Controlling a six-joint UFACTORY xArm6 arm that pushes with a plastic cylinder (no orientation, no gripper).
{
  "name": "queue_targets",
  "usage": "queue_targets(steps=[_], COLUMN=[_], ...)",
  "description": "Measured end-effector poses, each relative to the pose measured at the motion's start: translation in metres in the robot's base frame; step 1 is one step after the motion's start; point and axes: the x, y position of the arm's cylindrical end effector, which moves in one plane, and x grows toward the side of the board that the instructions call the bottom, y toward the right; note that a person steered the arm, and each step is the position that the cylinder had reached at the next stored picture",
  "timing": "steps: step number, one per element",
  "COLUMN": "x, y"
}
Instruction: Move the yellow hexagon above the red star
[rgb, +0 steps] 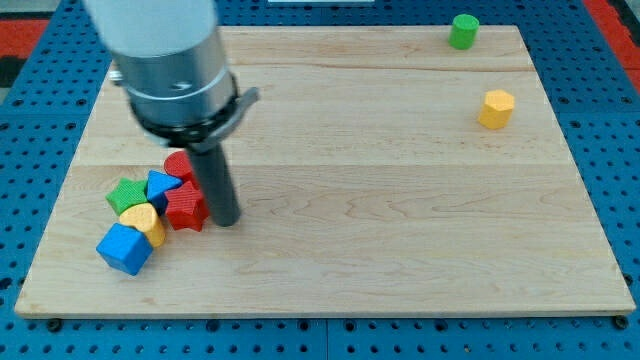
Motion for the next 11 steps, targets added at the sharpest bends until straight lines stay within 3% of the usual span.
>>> queue_targets(steps=[2, 4, 5, 6, 9, 11], x=[-0.022, -0.118, -0.175, -0.217, -0.135, -0.13], y=[0.205, 0.357, 0.384, 0.325, 0.298, 0.232])
